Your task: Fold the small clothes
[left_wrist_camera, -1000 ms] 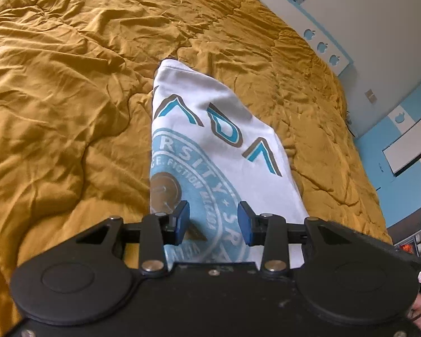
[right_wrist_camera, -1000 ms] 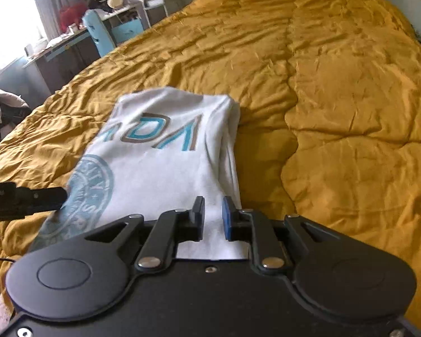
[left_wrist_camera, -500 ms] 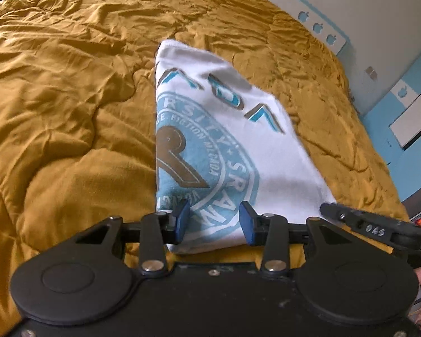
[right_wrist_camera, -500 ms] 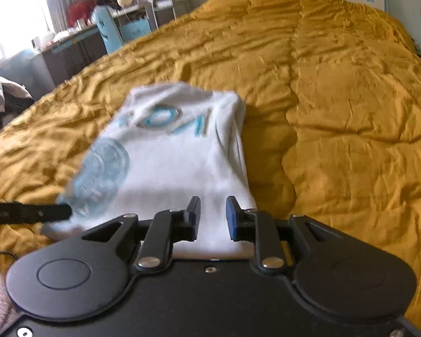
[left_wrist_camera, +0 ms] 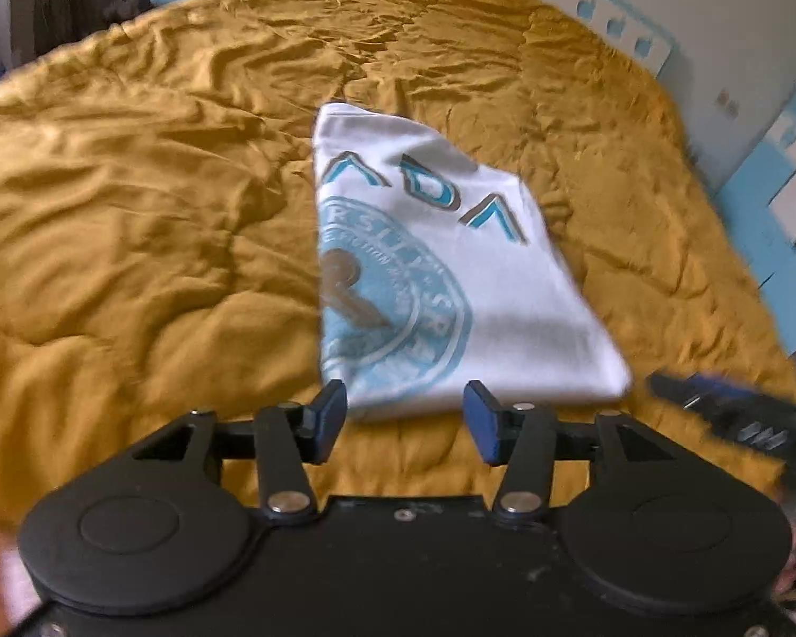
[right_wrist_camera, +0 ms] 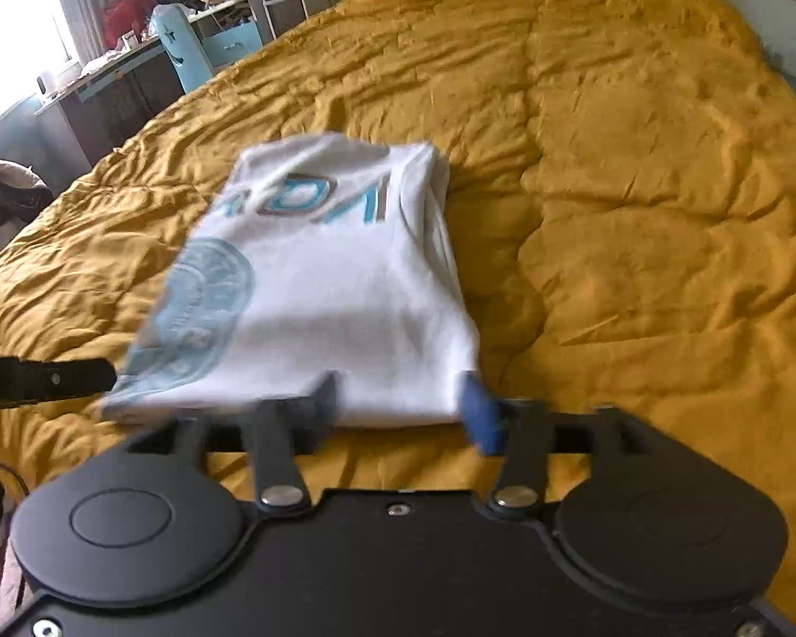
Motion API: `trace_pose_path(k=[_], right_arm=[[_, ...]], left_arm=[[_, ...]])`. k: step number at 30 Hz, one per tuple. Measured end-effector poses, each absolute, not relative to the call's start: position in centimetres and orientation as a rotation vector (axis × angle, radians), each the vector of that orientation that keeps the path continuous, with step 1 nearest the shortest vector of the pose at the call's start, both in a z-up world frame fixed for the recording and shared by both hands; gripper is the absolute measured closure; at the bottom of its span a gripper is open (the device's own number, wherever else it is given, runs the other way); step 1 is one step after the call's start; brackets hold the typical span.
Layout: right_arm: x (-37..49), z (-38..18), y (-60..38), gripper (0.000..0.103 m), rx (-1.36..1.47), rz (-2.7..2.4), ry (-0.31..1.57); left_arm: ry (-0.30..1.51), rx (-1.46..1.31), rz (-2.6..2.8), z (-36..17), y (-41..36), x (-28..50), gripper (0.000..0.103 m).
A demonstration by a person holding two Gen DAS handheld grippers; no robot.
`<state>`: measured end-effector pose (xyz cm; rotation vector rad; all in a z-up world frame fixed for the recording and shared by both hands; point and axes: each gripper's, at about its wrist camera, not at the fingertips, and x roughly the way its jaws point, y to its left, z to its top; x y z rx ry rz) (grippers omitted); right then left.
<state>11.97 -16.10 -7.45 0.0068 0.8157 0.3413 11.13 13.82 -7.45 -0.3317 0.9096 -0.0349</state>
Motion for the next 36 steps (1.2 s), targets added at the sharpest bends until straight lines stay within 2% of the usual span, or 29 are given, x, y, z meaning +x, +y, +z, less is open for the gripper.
trace_pose_path(k=[2,4,5,14,36], right_arm=[[10.2,-5.5,-16.5,0.033,-0.013,0.346,0.797],[8.6,-4.0,-16.9,0.022,-0.015,0.335,0.799],[7.9,-3.5,-17.2,0.022,-0.014,0.336,0.798],[4.2,-1.9,-17.7,0.022,-0.033,0.327,0.828],[4.0,-2.0,-16.9,0.022,-0.020,0.342,0.851]], left_arm=[[0.923,-0.286,-0.022,-6.1,13.2,9.4,0.049],[0.925,-0.295,-0.021,-5.2,13.0,7.9,0.048],[0.926,-0.309,-0.020,-4.8,13.0,7.2,0.048],[0.981,-0.277,0.019,-4.1,11.1,4.2,0.046],[0.982,-0.302,0.004,-3.7,11.3,4.5,0.046]])
